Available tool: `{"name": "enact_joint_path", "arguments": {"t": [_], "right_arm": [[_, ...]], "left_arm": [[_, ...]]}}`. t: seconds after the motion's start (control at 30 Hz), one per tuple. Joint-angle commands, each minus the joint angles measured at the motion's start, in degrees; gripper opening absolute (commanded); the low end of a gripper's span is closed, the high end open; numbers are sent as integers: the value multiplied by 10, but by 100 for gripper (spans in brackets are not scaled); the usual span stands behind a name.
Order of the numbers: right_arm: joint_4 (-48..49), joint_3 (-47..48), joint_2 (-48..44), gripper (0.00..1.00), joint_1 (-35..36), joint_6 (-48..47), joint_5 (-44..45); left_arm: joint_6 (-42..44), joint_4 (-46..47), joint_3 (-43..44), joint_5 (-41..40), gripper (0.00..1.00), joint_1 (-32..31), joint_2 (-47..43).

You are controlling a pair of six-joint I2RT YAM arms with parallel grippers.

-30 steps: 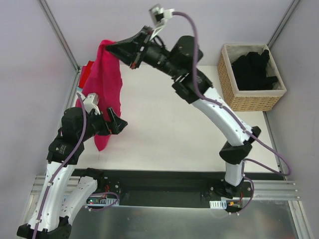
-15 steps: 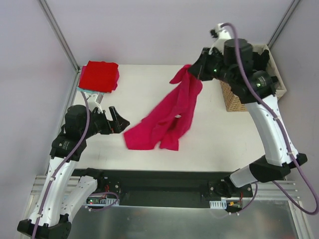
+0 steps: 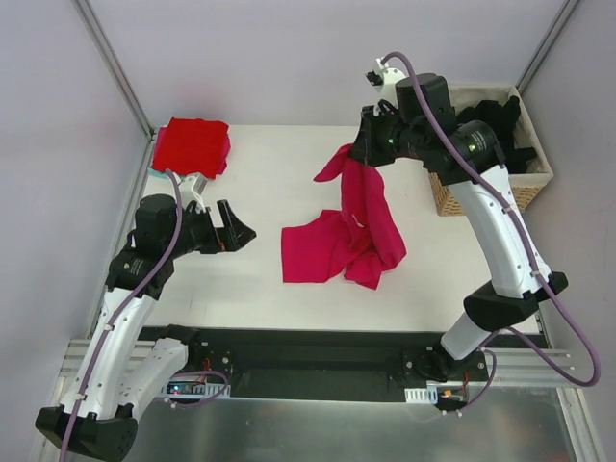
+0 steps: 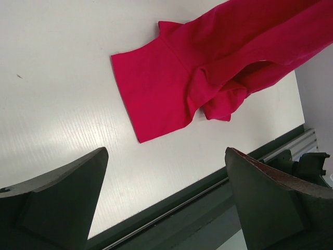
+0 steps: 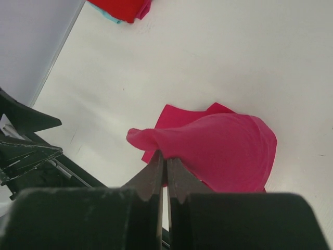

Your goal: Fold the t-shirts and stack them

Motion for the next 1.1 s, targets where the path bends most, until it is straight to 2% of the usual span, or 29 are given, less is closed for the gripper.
{"name": "enact_joint_path", "arguments": {"t": [0.0,0.17,0.2,0.3,0.4,0.53,0.67,0.77,0.83,0.9,0.93,1.03,1.07], "right_arm": [[-48,38,-10,1,16,-7,-37],[1,-142,-159,1,58,61,-5],[5,-210,-179,1,70,76,5],[-6,-297,-247,1,107,138,37],[-48,-311,-279,1,142,190,88],[-91,-295,-278,1,149,186,138],[-97,-237,-206,1,142,95,167],[-89,-182,-101,1,115,4,168],[-56,-147,-22,1,86,-66,195],[30,-105,19,0,38,-110,173],[62,-91,60,1,20,-128,135],[155,5,137,1,-47,-122,73],[166,35,196,1,-66,-126,69]], "left_arm": [[-13,21,-12,5,95,7,-8],[-7,21,-11,16,95,7,-9],[-5,22,-11,18,95,7,-9],[-5,23,-14,27,95,7,-9],[-8,23,-18,38,95,7,-9],[-16,35,-23,38,95,7,-1],[-23,44,-22,40,94,7,9],[-30,50,-18,33,95,7,15],[-34,52,-11,20,95,7,18],[-38,53,-6,7,95,7,23],[-41,54,-1,3,95,7,24],[-47,54,9,-14,95,7,31],[-51,55,11,-17,95,7,34]]}}
